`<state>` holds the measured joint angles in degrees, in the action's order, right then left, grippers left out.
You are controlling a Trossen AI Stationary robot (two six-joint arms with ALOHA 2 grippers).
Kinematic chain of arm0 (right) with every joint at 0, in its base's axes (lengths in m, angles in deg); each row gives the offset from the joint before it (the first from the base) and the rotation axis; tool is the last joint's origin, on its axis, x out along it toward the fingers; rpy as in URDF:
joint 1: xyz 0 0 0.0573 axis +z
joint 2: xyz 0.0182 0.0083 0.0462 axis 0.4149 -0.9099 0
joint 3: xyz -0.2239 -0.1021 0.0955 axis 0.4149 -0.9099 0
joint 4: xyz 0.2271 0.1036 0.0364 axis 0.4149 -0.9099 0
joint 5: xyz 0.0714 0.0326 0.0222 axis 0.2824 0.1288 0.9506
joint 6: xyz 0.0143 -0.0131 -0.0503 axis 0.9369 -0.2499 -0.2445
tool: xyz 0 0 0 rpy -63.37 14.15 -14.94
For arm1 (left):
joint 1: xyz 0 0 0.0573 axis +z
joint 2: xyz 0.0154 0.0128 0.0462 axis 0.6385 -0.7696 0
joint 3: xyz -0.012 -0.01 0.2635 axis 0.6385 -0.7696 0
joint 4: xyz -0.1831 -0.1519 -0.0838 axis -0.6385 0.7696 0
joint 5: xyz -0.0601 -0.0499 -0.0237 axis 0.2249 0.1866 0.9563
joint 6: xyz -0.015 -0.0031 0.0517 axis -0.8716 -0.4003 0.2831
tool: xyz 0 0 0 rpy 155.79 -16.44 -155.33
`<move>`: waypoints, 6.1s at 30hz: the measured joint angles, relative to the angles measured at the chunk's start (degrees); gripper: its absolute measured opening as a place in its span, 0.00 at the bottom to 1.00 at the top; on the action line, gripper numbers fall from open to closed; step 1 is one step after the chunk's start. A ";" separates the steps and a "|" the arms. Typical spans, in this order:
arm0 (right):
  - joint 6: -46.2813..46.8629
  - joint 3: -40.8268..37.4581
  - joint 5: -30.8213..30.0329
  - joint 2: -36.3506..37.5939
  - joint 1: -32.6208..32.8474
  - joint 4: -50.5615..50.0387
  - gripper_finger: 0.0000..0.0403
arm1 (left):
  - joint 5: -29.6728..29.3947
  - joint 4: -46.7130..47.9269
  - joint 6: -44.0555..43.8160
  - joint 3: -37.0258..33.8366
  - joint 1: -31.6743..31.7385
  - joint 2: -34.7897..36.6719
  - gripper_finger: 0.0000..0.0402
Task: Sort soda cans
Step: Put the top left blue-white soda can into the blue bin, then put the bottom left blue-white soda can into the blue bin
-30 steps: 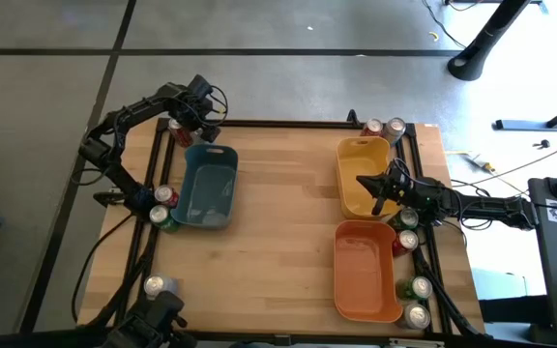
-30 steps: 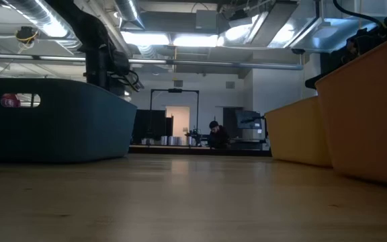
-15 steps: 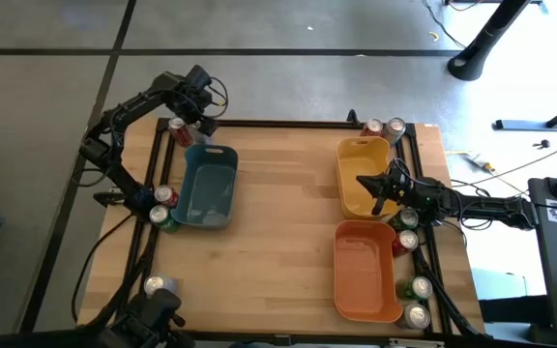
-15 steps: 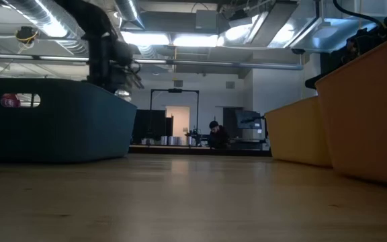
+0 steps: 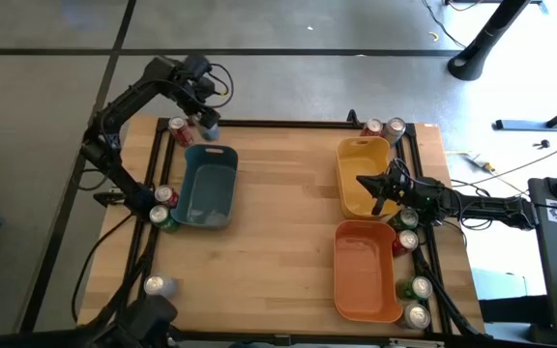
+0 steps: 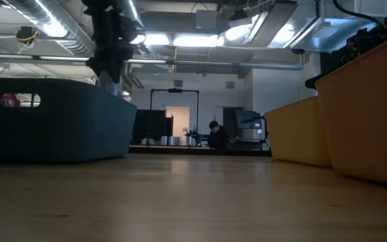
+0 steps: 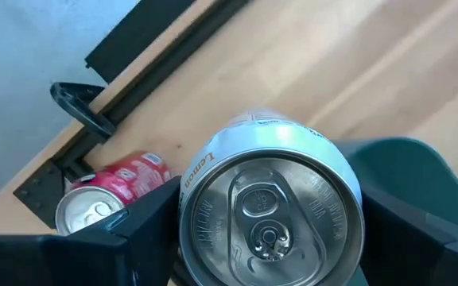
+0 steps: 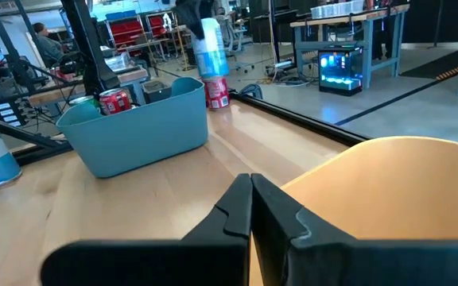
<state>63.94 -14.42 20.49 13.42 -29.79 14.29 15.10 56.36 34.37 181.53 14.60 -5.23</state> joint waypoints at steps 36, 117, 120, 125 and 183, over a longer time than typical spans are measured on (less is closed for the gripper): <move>-2.85 0.00 0.00 -0.02 0.00 0.23 0.02 | -6.44 -0.04 -14.31 -11.73 -26.34 13.17 0.72; -1.74 -0.04 -3.00 0.00 0.00 1.46 0.02 | -15.85 -9.77 -14.00 -26.43 -19.41 18.75 0.95; -1.72 -0.04 -2.95 0.00 0.00 1.46 0.02 | -11.72 -9.72 -12.90 -25.45 -19.79 18.75 0.94; -1.73 -0.04 -2.89 0.00 0.01 1.44 0.02 | -5.58 -9.05 -14.46 -24.33 -24.93 18.73 0.95; -3.34 0.07 -2.17 -0.01 0.00 -0.37 0.02 | 2.08 -1.64 -118.07 -18.03 -110.24 9.92 0.91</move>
<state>60.60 -14.35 18.33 13.40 -29.79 13.92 17.19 54.73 -83.70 163.50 -95.63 4.69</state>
